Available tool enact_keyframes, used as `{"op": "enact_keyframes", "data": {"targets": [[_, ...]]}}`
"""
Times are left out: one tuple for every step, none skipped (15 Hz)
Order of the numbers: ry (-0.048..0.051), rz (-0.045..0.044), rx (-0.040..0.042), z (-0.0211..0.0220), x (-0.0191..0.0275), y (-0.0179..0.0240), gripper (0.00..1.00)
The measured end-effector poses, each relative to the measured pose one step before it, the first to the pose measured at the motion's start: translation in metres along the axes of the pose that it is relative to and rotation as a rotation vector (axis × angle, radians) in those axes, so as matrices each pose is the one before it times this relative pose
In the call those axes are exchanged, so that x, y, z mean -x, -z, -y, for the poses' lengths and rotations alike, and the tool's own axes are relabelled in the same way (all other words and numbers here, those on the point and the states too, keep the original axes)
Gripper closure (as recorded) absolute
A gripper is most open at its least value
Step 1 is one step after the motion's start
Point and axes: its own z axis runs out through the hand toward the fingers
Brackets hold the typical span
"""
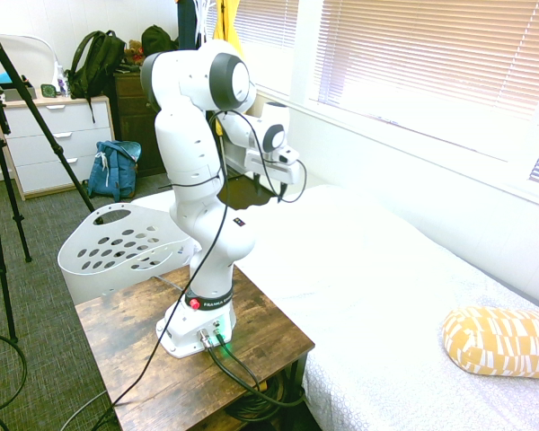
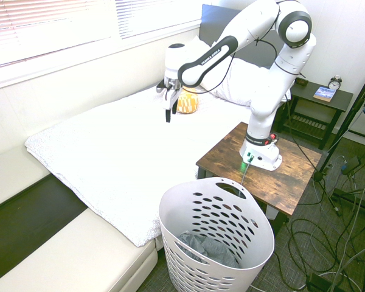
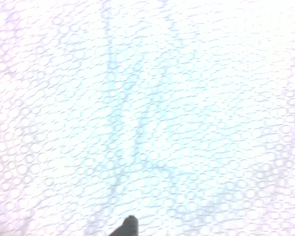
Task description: Put my clothes in the laundry bag
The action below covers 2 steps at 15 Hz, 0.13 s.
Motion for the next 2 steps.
{"op": "enact_keyframes", "data": {"targets": [[-0.03155, -0.00470, -0.01081, -0.02724, -0.02324, 0.00639, 0.00], [-0.02905, -0.00479, -0.00752, -0.02563, -0.02011, 0.00630, 0.00]]}}
